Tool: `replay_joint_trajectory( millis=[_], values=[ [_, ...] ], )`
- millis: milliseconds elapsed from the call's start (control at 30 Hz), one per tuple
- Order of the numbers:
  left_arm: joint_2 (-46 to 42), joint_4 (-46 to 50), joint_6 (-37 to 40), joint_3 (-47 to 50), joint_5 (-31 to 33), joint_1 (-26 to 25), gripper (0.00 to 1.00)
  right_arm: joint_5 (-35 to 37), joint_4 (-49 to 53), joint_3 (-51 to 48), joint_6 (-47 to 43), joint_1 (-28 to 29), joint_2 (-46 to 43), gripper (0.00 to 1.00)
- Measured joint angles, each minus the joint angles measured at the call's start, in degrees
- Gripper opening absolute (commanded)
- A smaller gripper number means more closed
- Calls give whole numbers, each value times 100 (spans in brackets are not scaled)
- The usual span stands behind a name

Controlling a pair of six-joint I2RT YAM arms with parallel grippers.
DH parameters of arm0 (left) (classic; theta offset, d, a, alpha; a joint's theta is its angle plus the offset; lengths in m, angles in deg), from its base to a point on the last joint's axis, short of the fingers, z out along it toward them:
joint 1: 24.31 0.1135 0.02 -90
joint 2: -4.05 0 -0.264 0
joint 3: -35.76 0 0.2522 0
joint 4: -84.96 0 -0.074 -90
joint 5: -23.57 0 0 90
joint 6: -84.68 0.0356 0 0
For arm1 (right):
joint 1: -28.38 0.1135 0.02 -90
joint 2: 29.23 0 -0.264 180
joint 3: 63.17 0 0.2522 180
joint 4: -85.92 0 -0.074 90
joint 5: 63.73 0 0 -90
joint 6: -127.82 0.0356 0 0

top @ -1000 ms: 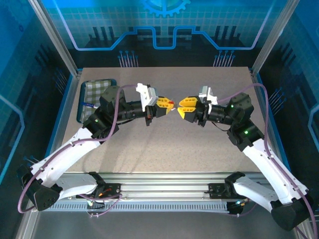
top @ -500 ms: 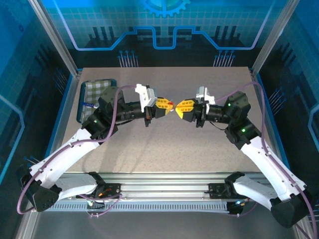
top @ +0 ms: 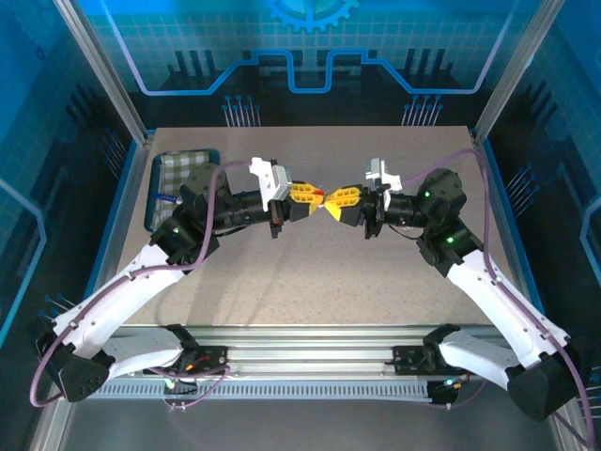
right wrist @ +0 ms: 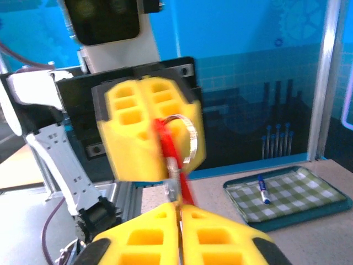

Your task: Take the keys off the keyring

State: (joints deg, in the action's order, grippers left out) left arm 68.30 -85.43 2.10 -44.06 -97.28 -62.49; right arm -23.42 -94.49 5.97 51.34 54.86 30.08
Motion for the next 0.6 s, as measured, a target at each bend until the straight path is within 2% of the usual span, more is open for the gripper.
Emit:
replay_joint_trajectory(
  millis=[100,267,600],
  values=[
    [-4,-9,0,0,2,-2,0,-70,-46,2,31,4,35,9],
    [-2,0,0,0,20,-2,0,-138,-109,2,111,13,94,0],
    [-2,87,13,22,109,-4,7,127,542,138,-343,15,4,0]
  ],
)
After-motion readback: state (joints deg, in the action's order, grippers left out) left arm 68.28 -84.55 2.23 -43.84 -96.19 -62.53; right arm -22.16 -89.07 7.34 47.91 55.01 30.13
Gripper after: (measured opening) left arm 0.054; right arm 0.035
